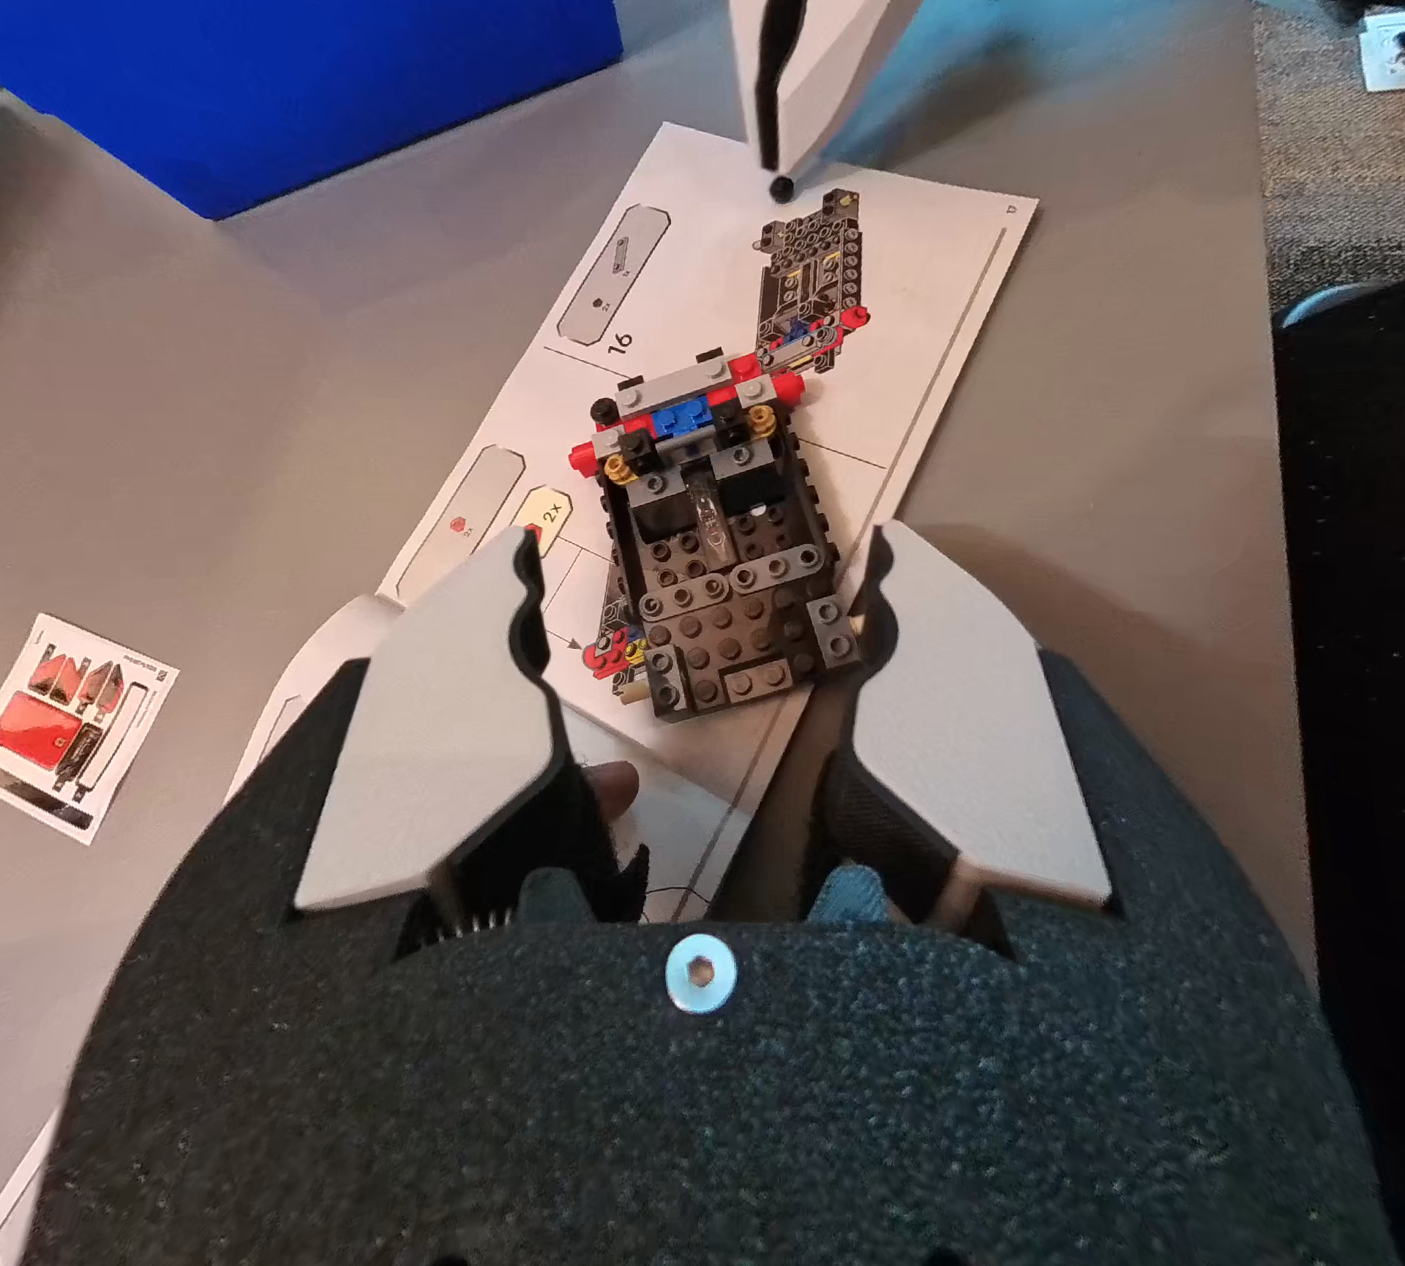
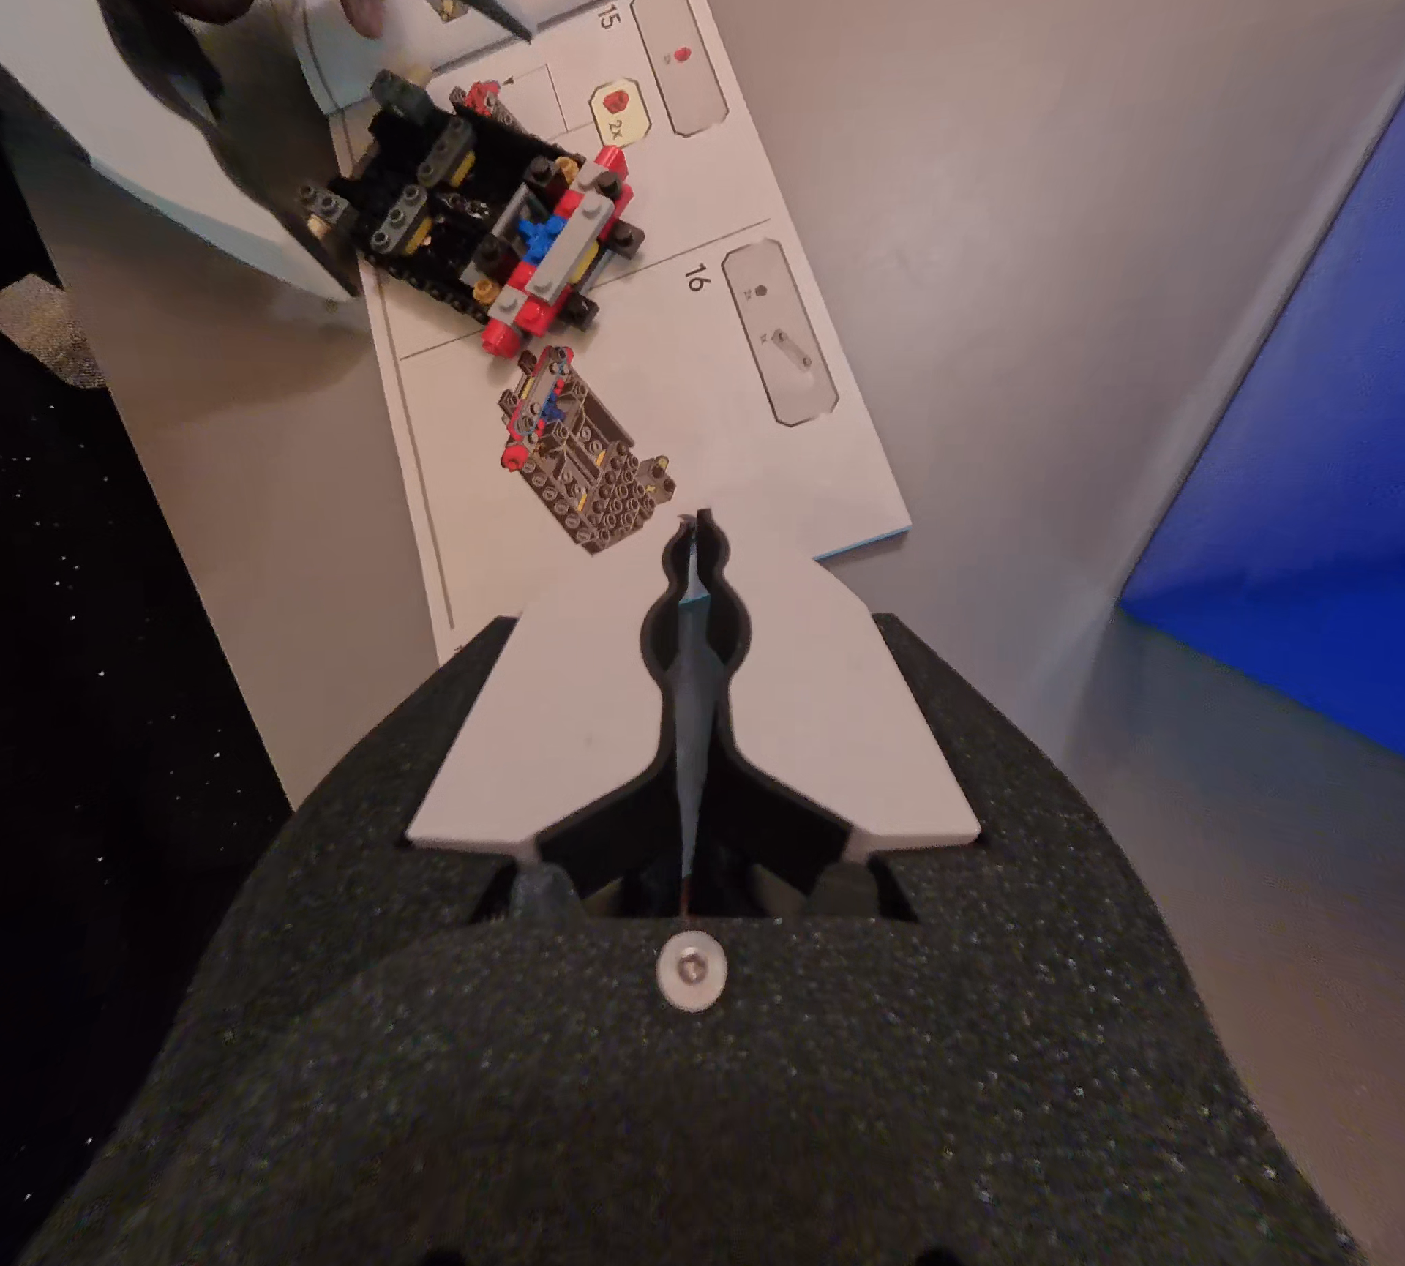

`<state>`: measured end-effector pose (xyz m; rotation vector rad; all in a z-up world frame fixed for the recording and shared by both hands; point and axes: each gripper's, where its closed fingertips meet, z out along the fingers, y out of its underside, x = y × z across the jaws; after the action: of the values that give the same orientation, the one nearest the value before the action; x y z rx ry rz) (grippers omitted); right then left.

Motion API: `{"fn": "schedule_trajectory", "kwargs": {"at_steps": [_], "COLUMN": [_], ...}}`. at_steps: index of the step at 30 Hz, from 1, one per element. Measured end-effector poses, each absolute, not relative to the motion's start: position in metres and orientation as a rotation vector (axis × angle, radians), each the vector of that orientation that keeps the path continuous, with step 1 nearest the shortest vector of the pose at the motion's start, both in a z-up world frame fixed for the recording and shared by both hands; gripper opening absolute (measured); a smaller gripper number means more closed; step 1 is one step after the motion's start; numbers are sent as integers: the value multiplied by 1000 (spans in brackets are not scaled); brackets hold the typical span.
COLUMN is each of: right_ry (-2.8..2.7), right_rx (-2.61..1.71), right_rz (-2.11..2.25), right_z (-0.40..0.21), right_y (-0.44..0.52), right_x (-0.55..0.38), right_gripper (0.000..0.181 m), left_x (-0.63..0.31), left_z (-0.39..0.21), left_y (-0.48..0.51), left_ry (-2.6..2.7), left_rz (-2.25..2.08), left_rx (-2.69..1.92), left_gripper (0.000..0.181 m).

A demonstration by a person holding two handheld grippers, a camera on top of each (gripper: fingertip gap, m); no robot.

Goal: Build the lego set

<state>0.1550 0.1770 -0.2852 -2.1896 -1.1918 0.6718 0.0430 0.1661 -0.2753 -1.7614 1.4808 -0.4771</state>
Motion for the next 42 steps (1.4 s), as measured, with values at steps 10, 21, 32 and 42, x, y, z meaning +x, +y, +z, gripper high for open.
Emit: {"fn": "schedule_trajectory", "kwargs": {"at_steps": [10,21,32,42], "right_ry": [-1384,-1942,-1972,-1996], "right_rx": [-2249,-2229,-2215,-2215], "right_rz": [583,263,249,266], "right_z": [-282,-283,-284,-292], "right_y": [168,173,176,176], "right_x": [163,157,156,156], "right_gripper": [11,14,10,8], "left_x": [43,42,40,41], "left_z": [-275,-275,-278,-279], "left_y": [164,162,163,164], "left_ry": [1495,1479,1485,1487], "left_rz": [-476,-503,-501,-495], "left_rx": [-1753,-1745,-1750,-1749], "left_gripper": [78,78,77,77]}}
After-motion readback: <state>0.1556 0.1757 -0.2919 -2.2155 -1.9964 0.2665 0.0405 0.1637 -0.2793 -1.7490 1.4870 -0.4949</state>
